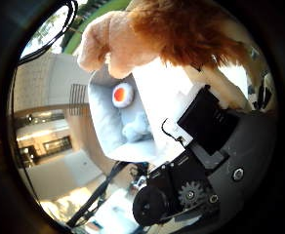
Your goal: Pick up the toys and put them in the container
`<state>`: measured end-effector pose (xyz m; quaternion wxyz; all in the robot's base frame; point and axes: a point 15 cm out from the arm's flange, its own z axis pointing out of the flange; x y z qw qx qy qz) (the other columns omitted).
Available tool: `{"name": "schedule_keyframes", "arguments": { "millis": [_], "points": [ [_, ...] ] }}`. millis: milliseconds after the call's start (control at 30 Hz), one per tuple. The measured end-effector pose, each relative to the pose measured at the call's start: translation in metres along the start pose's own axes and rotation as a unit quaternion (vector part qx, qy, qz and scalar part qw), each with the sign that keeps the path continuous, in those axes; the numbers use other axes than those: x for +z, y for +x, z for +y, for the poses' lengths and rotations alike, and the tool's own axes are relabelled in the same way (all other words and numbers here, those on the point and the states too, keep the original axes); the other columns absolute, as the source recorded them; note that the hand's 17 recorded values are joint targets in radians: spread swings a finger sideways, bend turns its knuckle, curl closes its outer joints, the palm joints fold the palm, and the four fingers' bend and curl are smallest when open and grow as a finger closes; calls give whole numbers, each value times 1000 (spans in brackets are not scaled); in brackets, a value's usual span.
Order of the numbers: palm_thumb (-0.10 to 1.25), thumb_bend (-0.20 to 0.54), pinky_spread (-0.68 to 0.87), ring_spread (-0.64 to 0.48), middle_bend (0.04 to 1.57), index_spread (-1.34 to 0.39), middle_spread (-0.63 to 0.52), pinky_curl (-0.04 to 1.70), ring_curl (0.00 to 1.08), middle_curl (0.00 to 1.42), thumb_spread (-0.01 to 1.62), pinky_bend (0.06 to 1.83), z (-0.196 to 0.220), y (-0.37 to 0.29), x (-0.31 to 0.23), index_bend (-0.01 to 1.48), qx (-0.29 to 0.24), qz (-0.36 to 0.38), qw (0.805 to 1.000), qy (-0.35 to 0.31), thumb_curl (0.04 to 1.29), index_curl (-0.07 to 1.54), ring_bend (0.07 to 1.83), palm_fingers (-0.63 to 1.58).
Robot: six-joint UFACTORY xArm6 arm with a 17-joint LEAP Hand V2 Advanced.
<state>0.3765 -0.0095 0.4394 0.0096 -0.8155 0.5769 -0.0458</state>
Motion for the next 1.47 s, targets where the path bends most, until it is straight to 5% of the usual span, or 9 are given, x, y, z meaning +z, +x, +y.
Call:
{"name": "schedule_keyframes", "arguments": {
  "millis": [333, 600, 700, 800, 833, 1033, 1467],
  "points": [
    [930, -21, 143, -112, 1287, -1151, -212, 850, 840, 1092, 1147, 1567, 13, -115, -27, 622, -54, -62, 997, 4, 710, 690, 1509, 767],
    [842, -29, 145, -96, 1262, -1165, -205, 868, 823, 1071, 1171, 1524, -16, -164, 56, 654, -31, -70, 997, 5, 683, 835, 1516, 734],
    [811, -35, 199, -32, 1097, -1056, -174, 817, 737, 967, 1169, 1456, -23, -164, 87, 639, -14, -69, 997, -1, 648, 888, 1335, 676],
    [787, -33, 289, 115, 628, -780, -101, 816, 687, 785, 1162, 1360, -21, -165, 108, 464, -15, -69, 997, -34, 613, 878, 1123, -143],
    [782, -32, 318, 159, 530, -714, -65, 759, 610, 714, 1160, 1290, -17, -165, 113, 400, -18, -69, 996, -48, 602, 832, 999, -223],
    [785, -28, 413, 278, 205, -544, 86, 567, 388, 502, 1137, 1006, -3, -165, 127, 133, -39, -73, 992, -100, 558, 605, 644, -193],
    [799, -25, 467, 308, 158, -437, 123, 450, 329, 389, 1117, 849, 25, -154, 25, 169, -40, -73, 996, -37, 525, 444, 530, -33]
  ]
}}
